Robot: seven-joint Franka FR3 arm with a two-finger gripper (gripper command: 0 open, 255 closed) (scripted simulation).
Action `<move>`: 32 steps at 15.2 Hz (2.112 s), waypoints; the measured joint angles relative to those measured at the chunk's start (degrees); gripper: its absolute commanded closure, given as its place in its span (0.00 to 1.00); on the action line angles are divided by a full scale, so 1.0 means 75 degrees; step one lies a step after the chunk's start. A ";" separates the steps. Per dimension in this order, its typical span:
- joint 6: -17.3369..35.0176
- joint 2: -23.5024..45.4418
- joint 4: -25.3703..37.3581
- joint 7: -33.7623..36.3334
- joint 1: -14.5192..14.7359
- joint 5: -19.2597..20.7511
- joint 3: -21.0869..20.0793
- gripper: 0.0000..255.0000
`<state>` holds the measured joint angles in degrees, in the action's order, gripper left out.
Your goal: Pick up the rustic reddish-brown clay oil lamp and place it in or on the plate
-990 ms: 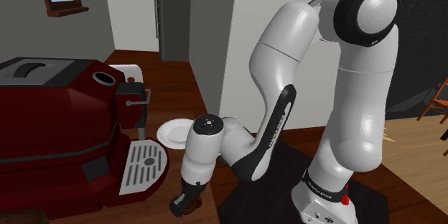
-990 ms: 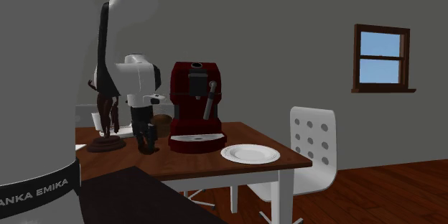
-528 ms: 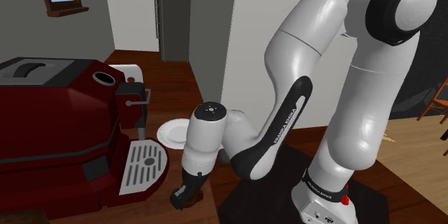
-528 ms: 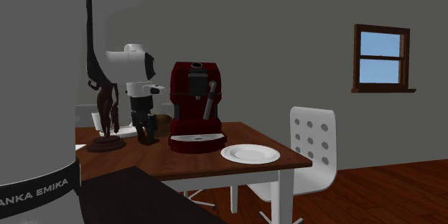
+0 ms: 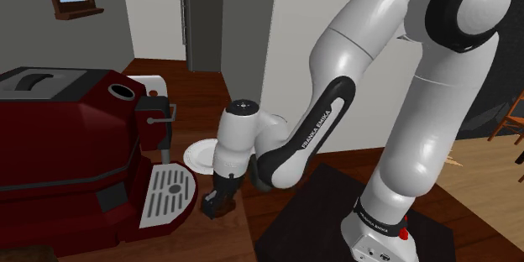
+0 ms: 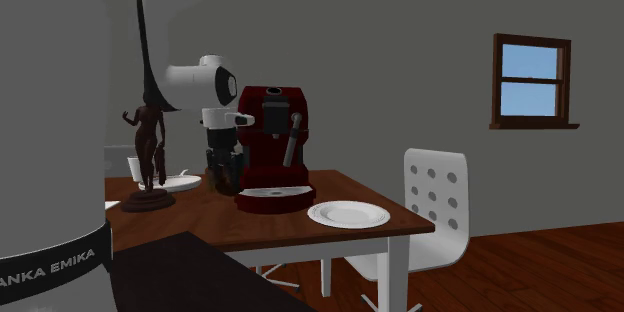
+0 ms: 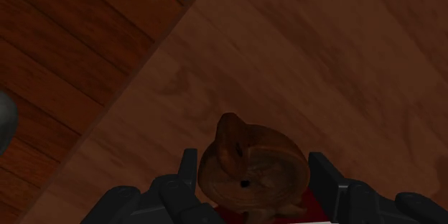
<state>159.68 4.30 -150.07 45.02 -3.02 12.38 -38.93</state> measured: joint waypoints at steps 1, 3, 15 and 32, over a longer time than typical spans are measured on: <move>-0.0094 0.0066 0.0155 -0.0233 -0.0111 -0.0030 0.0073 1.00; -0.0157 0.0263 0.0392 -0.0685 -0.0386 0.0046 0.0303 1.00; -0.0865 0.1497 0.2199 -0.2773 -0.1614 0.0303 0.1183 1.00; -0.1584 0.3722 0.4982 -0.4039 -0.2020 0.0846 0.2038 1.00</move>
<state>147.80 32.22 -112.71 14.73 -18.17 18.73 -23.65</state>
